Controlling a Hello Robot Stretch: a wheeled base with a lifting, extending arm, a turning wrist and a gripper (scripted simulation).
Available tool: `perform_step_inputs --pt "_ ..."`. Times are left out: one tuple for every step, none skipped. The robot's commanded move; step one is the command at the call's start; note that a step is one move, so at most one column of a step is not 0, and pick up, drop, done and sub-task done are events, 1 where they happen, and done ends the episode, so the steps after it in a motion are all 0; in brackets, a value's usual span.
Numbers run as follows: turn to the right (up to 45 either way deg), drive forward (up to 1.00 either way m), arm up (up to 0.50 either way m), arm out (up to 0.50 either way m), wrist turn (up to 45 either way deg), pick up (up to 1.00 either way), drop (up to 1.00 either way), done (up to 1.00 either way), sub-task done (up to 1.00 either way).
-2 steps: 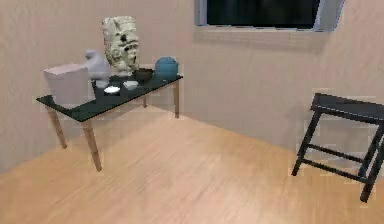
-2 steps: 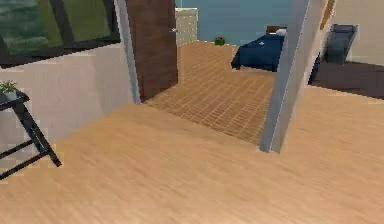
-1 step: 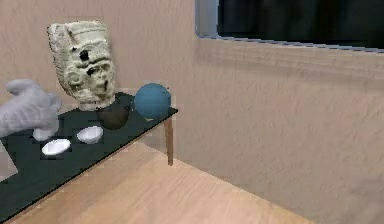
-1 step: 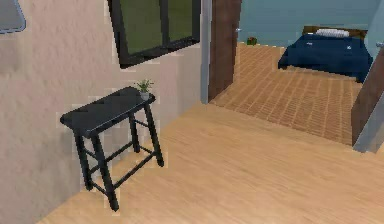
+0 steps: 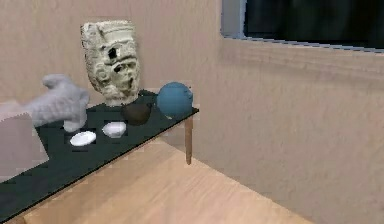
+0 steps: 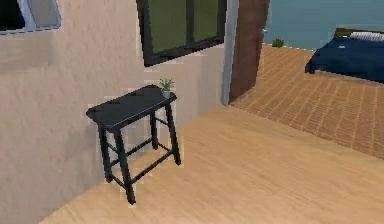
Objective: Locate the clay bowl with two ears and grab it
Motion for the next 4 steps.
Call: perform_step_inputs --pt "0.0 0.50 0.00 0.00 0.0 0.00 0.00 0.00 0.00" --pt "-45.0 0.00 0.00 0.00 0.0 0.00 0.00 0.00 0.00" --pt "-45.0 0.00 0.00 0.00 0.0 0.00 0.00 0.00 0.00" --pt "-21.0 0.00 0.00 0.00 0.0 0.00 0.00 0.00 0.00"
